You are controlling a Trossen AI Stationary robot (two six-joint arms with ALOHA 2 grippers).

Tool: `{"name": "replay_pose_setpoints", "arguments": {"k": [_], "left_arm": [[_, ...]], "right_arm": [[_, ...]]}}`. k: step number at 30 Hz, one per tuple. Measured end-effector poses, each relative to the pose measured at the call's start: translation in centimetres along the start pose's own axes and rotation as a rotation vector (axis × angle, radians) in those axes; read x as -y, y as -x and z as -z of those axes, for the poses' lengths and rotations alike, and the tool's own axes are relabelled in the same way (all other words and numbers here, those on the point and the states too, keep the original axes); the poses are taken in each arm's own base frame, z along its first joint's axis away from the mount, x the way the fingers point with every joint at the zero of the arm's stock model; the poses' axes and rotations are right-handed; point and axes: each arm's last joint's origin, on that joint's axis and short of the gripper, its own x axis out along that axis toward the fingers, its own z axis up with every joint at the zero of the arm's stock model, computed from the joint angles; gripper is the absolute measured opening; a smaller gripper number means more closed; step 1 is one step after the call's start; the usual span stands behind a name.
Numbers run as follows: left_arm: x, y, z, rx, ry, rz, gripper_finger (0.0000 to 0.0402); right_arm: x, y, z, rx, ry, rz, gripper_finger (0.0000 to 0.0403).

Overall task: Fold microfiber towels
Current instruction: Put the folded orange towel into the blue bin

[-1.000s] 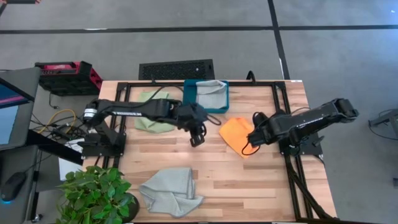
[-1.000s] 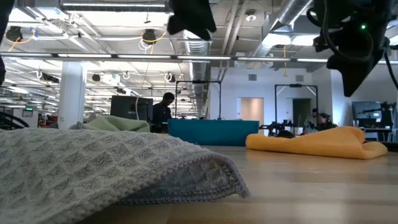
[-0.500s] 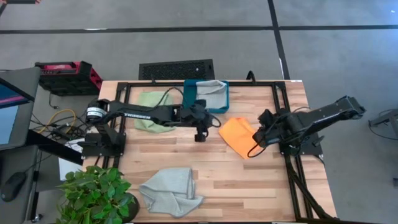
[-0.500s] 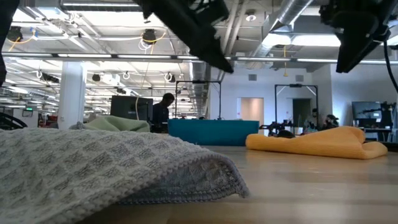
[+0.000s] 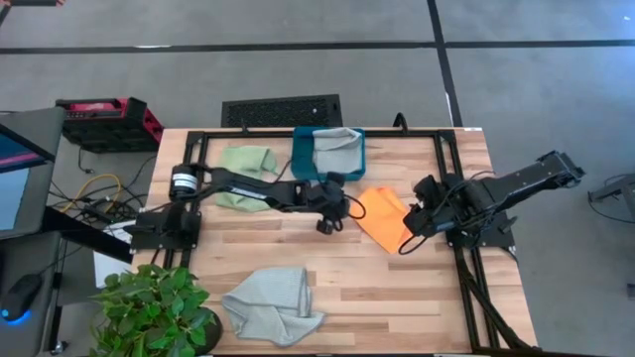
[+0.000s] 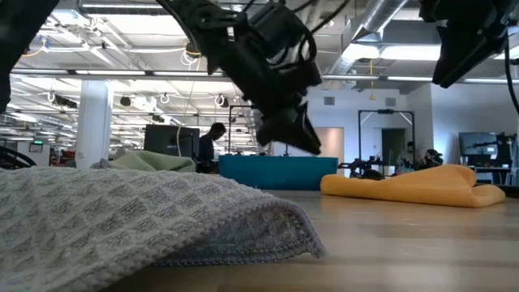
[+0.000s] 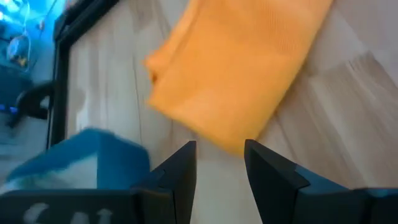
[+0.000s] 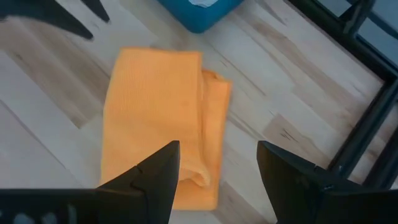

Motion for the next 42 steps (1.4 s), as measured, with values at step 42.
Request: {"name": "replay_pose_setpoints", "arguments": {"k": [42], "left_arm": [[2.7,-5.6,1.1,-0.053,-0.211,0.036,0.0128]], "right_arm": [[-0.4,-0.1,-0.3,0.017,-0.029,-0.035,0.0238]]}}
